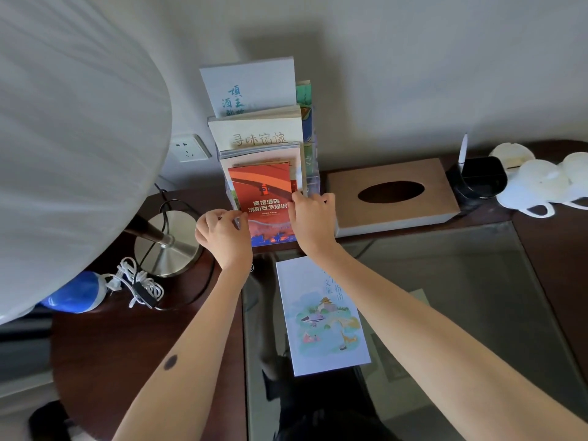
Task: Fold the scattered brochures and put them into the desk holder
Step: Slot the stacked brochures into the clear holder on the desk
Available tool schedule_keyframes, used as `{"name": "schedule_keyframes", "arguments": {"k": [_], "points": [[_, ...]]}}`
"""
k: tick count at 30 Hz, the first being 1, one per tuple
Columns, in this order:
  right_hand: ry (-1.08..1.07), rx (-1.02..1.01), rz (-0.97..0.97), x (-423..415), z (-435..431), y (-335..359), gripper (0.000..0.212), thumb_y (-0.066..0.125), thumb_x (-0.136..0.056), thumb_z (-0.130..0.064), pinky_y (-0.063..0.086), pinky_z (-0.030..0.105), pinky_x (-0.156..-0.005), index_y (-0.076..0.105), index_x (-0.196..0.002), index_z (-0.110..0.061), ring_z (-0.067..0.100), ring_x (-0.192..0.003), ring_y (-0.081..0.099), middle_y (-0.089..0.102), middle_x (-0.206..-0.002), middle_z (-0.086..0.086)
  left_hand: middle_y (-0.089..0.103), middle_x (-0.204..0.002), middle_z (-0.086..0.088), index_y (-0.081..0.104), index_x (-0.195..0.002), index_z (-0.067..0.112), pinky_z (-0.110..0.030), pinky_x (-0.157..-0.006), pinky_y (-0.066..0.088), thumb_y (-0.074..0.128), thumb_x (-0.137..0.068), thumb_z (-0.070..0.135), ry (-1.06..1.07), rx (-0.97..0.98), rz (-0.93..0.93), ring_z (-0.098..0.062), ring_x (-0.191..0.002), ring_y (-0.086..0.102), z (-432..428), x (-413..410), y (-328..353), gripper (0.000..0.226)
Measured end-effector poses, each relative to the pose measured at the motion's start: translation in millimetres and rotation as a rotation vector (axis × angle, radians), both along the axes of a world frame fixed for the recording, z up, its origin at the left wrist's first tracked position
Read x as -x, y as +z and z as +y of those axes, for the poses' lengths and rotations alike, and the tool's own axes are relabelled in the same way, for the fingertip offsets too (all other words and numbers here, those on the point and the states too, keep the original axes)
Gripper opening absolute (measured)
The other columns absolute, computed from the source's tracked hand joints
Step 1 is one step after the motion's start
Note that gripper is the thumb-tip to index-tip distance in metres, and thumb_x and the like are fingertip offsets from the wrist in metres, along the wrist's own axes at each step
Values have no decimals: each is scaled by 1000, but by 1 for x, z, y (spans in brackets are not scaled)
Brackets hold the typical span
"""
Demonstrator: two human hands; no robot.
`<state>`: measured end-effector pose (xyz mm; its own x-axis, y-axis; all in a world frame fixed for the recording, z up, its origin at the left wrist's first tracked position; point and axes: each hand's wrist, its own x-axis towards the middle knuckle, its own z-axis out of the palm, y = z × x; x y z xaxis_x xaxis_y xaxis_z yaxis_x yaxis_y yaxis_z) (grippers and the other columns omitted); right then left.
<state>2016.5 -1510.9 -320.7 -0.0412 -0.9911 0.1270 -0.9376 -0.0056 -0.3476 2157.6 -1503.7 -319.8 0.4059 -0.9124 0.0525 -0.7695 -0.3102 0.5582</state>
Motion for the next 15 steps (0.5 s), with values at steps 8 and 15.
{"name": "schedule_keyframes", "arguments": {"k": [8, 15], "points": [[-36, -16, 45, 5, -1, 8, 30, 40, -98, -34, 34, 37, -90, 60, -107, -13, 24, -91, 59, 69, -99, 6, 56, -113, -14, 70, -96, 5, -43, -104, 28, 61, -88, 22, 4, -13, 67, -32, -118, 39, -3, -3, 6, 21], [-265, 101, -277, 47, 51, 7, 19, 46, -95, -19, 34, 33, -72, 62, -102, -10, 26, -75, 59, 67, -79, 5, 55, -118, -19, 59, -115, 0, -34, -98, 35, 42, -95, 8, 19, 47, 256, -32, -114, 47, 43, -8, -4, 28]]}}
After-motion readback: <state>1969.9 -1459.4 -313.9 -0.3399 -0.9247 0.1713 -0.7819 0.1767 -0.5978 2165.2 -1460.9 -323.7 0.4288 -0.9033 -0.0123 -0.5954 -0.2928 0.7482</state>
